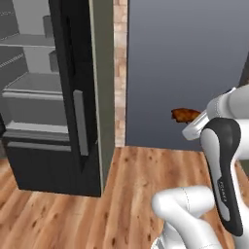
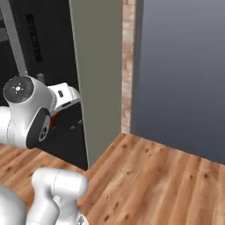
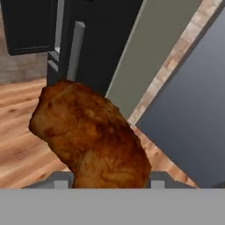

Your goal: Place one bell pepper and one chicken drumstick in each tupperware on the nearby counter, to pack two identical lunches.

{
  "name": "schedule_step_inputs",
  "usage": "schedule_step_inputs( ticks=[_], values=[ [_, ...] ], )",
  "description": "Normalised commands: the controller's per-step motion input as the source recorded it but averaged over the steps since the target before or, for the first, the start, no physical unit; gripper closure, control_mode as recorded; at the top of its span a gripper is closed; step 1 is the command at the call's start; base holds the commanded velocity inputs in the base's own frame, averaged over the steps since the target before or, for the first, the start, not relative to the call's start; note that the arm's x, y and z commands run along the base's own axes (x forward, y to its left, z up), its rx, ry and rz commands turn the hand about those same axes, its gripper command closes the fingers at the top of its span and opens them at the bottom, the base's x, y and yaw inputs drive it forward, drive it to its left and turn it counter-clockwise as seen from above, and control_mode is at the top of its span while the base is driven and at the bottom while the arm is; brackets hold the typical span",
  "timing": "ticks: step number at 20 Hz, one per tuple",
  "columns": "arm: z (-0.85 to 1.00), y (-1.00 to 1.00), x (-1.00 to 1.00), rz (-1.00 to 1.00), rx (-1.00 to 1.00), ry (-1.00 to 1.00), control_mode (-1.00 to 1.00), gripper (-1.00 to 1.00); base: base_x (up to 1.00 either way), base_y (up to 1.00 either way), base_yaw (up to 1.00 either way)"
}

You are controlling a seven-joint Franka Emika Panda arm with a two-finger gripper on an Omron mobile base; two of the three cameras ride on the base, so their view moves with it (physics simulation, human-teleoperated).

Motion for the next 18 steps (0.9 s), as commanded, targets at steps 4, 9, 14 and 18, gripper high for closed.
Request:
schedule_step_inputs(
  ticks=[4,9,14,18],
  values=[
    [0.00,0.00,0.00,0.00,0.00,0.00,1.00,1.00,-0.77,-0.69,0.77],
    [0.00,0.00,0.00,0.00,0.00,0.00,1.00,1.00,-0.81,-0.70,0.76],
    [0.00,0.00,0.00,0.00,0.00,0.00,1.00,1.00,-0.95,-0.61,0.70],
    [0.00,0.00,0.00,0.00,0.00,0.00,1.00,1.00,-1.00,-0.33,0.58]
  ],
)
